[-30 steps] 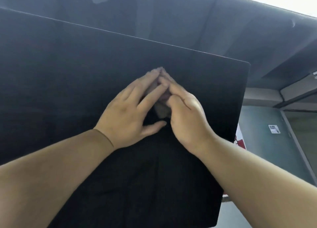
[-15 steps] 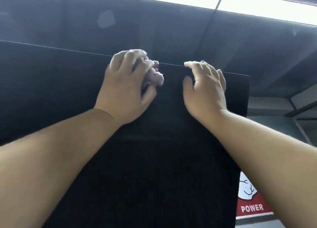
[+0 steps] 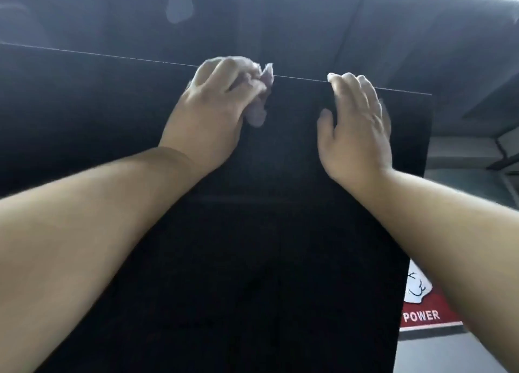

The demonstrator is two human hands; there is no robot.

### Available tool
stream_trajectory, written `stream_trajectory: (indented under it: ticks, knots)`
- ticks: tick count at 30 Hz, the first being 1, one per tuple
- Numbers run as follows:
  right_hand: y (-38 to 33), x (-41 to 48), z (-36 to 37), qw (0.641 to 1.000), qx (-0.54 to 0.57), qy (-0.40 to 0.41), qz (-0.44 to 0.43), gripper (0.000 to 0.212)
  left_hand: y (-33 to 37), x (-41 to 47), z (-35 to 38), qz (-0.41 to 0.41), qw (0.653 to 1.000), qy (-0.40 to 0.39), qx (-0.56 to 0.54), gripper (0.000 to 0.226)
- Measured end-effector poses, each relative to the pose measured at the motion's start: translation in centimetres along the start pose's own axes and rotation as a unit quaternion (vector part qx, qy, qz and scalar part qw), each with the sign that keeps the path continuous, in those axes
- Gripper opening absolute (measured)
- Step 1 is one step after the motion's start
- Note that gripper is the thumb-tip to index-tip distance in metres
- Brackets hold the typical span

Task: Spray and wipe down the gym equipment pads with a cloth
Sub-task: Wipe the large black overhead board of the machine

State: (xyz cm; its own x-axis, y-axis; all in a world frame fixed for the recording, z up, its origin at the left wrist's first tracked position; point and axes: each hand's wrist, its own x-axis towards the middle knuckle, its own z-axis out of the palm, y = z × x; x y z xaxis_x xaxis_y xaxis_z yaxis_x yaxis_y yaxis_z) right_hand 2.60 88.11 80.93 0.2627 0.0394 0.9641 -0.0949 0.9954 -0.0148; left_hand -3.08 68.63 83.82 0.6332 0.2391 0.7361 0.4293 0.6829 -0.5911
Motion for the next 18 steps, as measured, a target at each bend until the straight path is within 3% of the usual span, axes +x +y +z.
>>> stream_trajectory:
  ticks: [2,4,7,10,11,12,14,16,18]
  knots:
    - [-0.8,-0.6,0.8,1.0,0.003,0.004,0.026,0.054,1.1,0.0,0.9,-0.047,0.997,0.055,-0.022,0.028]
    - [-2.0,-1.4,1.4,0.998,0.019,0.005,0.053,0.056,2.6,-2.2,1.7,-0.047,0.997,0.037,-0.045,0.032]
    - [-3.5,-3.0,2.3,0.998,0.037,-0.018,0.036,0.057,3.7,-8.1,1.4,0.08,0.993,-0.066,-0.059,0.033]
    - [-4.2,-4.0,2.4,0.999,0.029,-0.035,0.023,0.058,2.2,-11.1,-0.5,0.248,0.952,-0.173,-0.039,0.033]
    - [-4.4,-3.9,2.3,0.998,0.034,-0.034,0.03,0.057,1.2,-10.4,-0.9,0.271,0.943,-0.193,-0.03,0.032]
    - [-4.6,-3.8,2.3,0.998,0.045,-0.032,0.038,0.057,0.2,-9.0,-1.3,0.246,0.945,-0.211,-0.032,0.033]
    - [-5.0,-3.6,2.3,0.997,0.064,-0.027,0.045,0.056,-1.8,-4.8,-2.3,0.095,0.975,-0.198,-0.015,0.04]
    - [-5.2,-4.0,2.6,0.997,0.065,-0.027,0.032,0.057,-3.5,-1.5,-3.2,-0.023,0.997,-0.066,-0.012,0.039]
    - [-5.7,-5.0,3.2,0.997,0.07,-0.028,0.008,0.058,-3.9,-1.3,-3.3,-0.07,0.996,0.047,-0.019,0.031]
